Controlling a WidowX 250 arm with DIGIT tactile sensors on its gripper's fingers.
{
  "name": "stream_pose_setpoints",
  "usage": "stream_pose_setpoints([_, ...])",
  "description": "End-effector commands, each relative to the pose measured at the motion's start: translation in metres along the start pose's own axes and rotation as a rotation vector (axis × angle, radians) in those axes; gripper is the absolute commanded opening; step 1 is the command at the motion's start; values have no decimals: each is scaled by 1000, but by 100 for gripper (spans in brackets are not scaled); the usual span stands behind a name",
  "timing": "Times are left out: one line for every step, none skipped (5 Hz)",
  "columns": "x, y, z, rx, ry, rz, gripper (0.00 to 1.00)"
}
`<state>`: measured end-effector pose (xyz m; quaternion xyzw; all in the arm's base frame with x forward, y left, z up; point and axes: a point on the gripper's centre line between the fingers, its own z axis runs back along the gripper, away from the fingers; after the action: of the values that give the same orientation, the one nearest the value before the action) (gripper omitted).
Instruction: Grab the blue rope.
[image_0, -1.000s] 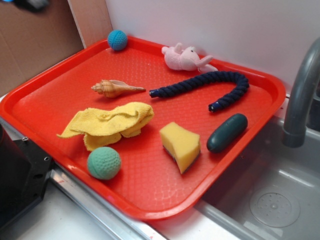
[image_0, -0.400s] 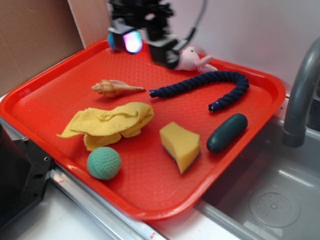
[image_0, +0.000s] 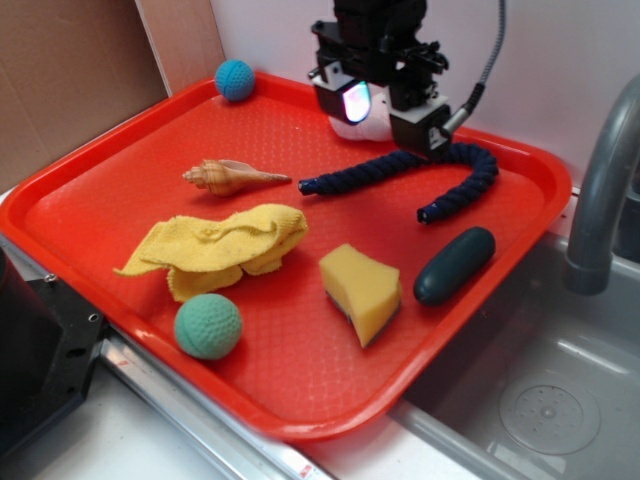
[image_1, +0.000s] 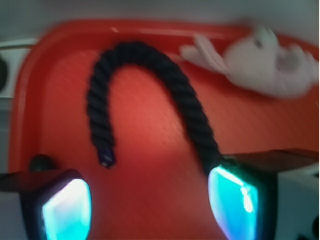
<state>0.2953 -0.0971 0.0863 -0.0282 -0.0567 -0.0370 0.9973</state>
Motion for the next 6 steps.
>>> stream_pose_setpoints([7, 4, 14, -29, -113, -55, 100])
stream_pose_setpoints([7, 4, 14, -29, -113, -55, 100])
stream_pose_setpoints([7, 4, 14, -29, -113, -55, 100])
stream_pose_setpoints([7, 4, 14, -29, -113, -55, 100])
stream_pose_setpoints([18, 1, 5, -19, -117, -99, 100])
stream_pose_setpoints([29, -9, -2, -66, -103, -129, 100])
